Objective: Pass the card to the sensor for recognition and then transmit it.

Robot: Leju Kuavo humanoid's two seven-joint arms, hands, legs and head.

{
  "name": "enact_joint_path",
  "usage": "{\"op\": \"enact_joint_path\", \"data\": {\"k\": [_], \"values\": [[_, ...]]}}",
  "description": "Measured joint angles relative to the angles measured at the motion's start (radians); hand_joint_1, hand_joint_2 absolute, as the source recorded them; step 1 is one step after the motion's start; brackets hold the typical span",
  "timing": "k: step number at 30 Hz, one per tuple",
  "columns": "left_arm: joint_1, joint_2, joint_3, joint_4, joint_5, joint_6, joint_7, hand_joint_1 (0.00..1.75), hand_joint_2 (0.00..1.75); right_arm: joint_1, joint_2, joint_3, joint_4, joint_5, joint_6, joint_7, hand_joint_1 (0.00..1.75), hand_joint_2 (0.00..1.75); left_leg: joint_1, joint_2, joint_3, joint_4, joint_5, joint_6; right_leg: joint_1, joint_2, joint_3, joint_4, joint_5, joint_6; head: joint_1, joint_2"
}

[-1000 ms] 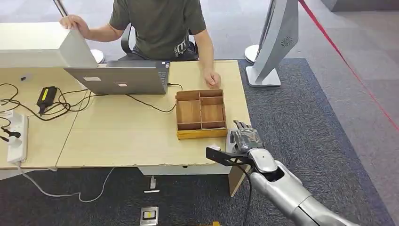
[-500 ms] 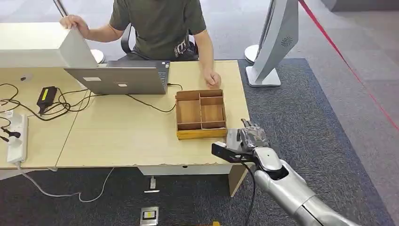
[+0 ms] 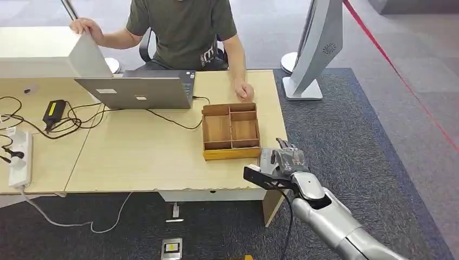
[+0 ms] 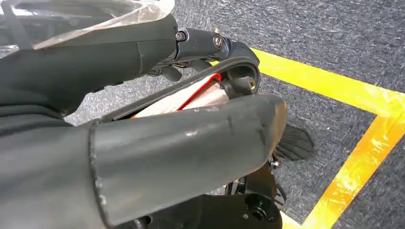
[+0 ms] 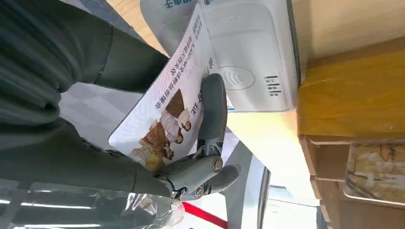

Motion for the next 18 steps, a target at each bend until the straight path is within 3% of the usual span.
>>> {"op": "enact_joint_path", "data": {"k": [13,18], "values": [[0.000,-0.002,0.000,0.000,0.002,0.007,0.000,0.00,0.00,-0.010,0.014,-0.005,0.028,0.007,-0.025,-0.010,1.75,1.75,0.000,0.000,0.003,0.000,0.000,0.000,0.000,0.000,0.003,0.000,0.000,0.000,0.000,0.000],[0.001,-0.002,0.000,0.000,-0.005,-0.003,0.000,0.00,0.00,-0.035,-0.006,-0.012,-0.015,0.044,0.024,0.037,1.75,1.75,0.000,0.000,0.000,0.000,0.001,0.000,0.000,0.000,0.001,0.000,0.002,0.000,0.000,0.000]]}}
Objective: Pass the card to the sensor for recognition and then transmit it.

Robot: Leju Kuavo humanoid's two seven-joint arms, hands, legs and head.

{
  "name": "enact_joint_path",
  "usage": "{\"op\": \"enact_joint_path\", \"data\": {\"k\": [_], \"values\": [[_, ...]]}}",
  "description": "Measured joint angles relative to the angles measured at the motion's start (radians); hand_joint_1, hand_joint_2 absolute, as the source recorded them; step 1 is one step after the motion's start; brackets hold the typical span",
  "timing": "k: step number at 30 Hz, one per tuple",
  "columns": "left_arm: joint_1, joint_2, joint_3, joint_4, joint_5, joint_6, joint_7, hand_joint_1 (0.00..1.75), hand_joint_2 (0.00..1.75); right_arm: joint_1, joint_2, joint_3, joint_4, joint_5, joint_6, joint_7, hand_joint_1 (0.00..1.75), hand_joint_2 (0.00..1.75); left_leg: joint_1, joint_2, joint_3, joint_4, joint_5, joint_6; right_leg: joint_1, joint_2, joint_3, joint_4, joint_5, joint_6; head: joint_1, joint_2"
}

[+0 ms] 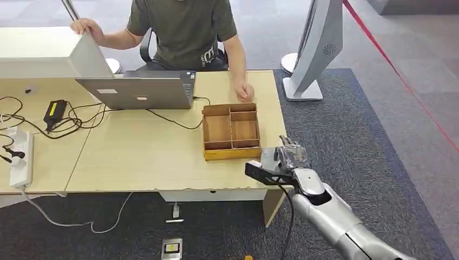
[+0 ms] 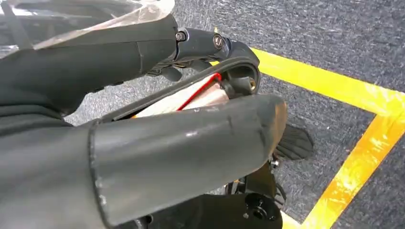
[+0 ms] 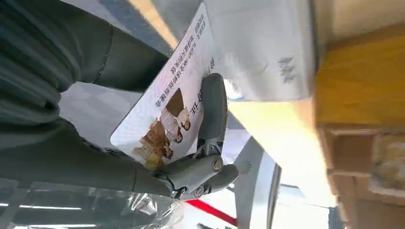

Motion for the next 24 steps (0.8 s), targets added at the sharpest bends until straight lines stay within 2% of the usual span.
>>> {"op": "enact_joint_path", "data": {"k": [7,24], "values": [[-0.001,0.000,0.000,0.000,-0.011,-0.010,-0.004,0.00,0.00,-0.118,-0.032,-0.005,-0.107,0.041,0.071,0.017,1.75,1.75,0.000,0.001,-0.001,0.000,0.000,0.000,0.000,0.001,-0.002,0.000,0.000,0.000,0.000,0.000],[-0.001,0.001,0.000,0.000,-0.023,-0.032,-0.005,0.00,0.00,-0.242,-0.053,0.029,-0.256,0.082,0.099,0.035,1.75,1.75,0.000,0.001,-0.002,0.000,0.000,0.000,0.000,0.001,-0.003,0.000,0.000,0.000,0.000,0.000]]}}
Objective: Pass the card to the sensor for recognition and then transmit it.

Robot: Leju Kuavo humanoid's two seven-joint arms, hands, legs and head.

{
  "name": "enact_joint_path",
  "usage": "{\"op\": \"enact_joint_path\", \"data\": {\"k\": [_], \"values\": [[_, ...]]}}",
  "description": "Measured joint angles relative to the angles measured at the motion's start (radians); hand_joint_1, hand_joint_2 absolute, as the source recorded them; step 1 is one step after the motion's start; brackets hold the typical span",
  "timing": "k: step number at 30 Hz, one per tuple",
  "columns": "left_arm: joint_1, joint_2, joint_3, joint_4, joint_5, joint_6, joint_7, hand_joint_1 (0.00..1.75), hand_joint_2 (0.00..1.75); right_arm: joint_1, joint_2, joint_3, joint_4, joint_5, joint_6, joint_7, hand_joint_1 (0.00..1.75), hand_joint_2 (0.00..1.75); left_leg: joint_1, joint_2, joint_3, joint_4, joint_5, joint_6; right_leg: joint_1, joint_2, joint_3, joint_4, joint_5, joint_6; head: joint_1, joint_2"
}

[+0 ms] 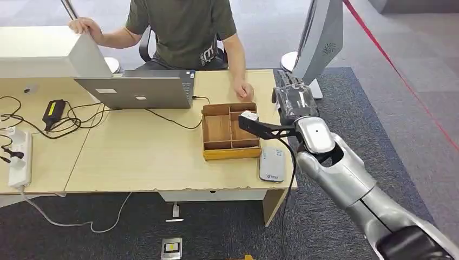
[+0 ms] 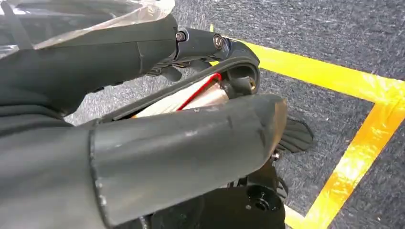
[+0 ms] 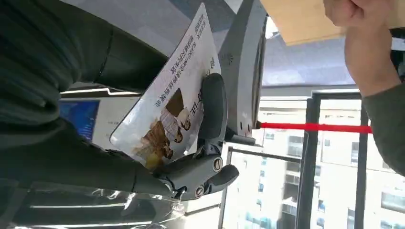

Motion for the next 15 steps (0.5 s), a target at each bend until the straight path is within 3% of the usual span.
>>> {"op": "enact_joint_path", "data": {"k": [4,15], "values": [[0.000,0.000,0.000,0.000,0.003,0.001,0.003,0.00,0.00,-0.009,0.024,0.009,0.000,0.024,-0.019,-0.027,1.75,1.75,0.000,0.000,-0.001,0.000,0.000,0.000,0.000,0.000,0.000,0.000,0.000,0.000,0.000,0.000],[-0.003,0.000,0.000,0.000,0.000,0.010,-0.010,0.00,0.00,-0.066,0.156,0.029,0.113,0.046,-0.102,-0.085,1.75,1.75,0.001,0.000,-0.001,0.000,0.000,-0.001,0.001,0.000,-0.001,0.000,0.000,0.000,0.000,0.000]]}}
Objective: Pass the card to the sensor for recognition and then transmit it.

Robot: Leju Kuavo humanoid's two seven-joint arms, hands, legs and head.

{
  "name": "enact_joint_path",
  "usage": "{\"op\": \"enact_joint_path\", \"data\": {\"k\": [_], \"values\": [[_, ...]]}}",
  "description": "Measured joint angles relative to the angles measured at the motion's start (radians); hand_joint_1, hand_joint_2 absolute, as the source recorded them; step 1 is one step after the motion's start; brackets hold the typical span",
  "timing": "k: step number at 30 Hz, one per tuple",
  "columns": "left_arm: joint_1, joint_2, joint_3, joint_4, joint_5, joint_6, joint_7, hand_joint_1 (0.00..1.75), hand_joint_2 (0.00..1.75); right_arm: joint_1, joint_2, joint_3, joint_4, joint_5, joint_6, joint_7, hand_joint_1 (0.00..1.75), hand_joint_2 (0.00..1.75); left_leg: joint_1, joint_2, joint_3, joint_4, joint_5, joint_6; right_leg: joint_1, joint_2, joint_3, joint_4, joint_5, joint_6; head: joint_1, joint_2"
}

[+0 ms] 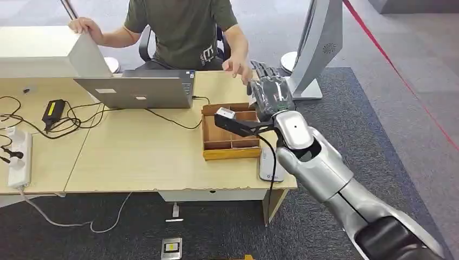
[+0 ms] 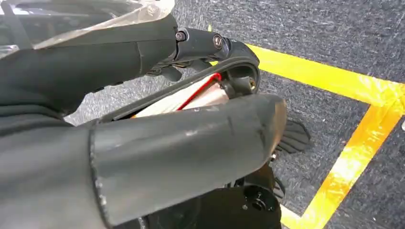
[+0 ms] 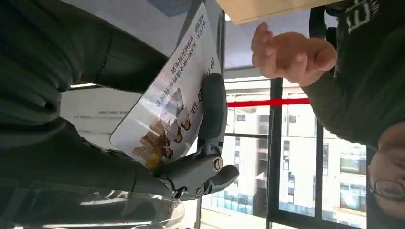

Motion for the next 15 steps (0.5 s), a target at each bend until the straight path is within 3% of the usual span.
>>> {"op": "enact_joint_path", "data": {"k": [9,15], "values": [[0.000,0.000,0.000,0.000,-0.006,-0.017,-0.009,0.00,0.00,-0.051,0.087,0.019,0.165,-0.011,-0.027,0.000,1.75,1.75,0.000,0.000,0.000,0.000,0.000,0.000,0.000,0.000,0.000,0.000,0.000,0.000,0.000,0.000],[0.000,0.000,0.000,0.000,-0.006,-0.019,0.045,0.00,0.00,-0.074,0.111,0.030,0.229,-0.027,-0.021,0.039,1.75,1.75,0.000,0.000,-0.001,0.000,0.000,0.000,0.000,0.000,-0.001,0.000,0.000,0.000,0.000,0.000]]}}
